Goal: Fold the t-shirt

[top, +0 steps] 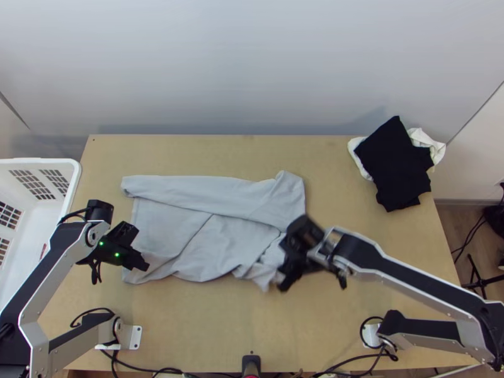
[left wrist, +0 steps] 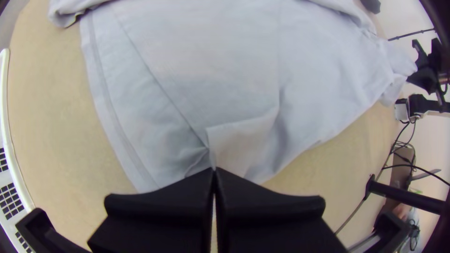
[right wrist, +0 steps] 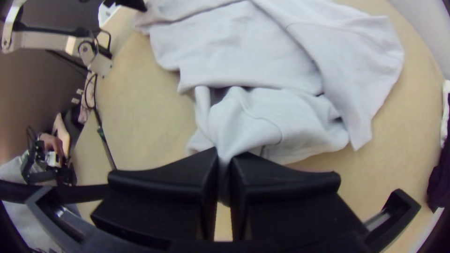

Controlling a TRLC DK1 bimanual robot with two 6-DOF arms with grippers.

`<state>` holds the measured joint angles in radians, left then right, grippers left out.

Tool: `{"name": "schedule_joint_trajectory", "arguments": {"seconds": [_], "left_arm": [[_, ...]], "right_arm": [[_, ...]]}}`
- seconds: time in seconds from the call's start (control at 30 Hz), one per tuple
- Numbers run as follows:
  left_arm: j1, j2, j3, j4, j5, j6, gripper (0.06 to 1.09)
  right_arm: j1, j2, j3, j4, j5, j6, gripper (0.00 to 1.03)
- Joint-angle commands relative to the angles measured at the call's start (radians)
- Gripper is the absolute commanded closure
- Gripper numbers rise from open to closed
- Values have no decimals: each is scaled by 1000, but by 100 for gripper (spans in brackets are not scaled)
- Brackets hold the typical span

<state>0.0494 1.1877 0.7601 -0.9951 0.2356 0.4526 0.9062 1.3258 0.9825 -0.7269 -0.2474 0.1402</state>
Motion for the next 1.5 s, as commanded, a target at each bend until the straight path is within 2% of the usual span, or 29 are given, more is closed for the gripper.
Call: {"name": "schedule_joint_trajectory", "arguments": {"seconds": [0.0,0.13,0.23,0.5,0.77,1.1,1.47], "left_arm": [[69,3,51,16,-2,-3,104],[178,50,146,18,-1,-2,104],[260,122,255,21,1,-40,104],[343,317,539,53,1,-304,104],[270,332,685,69,-1,-473,104],[182,487,837,88,-4,-503,104],[168,790,1078,92,-81,-528,104]], "right_arm": [[-228,1,104,55,-62,-13,100],[-354,36,124,100,-61,-59,100],[-432,61,136,129,-61,-74,100],[-495,90,148,185,-61,-83,100],[-549,122,160,227,-62,-80,100],[-550,196,148,300,-62,-76,100],[-544,316,203,359,-61,-79,100]]}}
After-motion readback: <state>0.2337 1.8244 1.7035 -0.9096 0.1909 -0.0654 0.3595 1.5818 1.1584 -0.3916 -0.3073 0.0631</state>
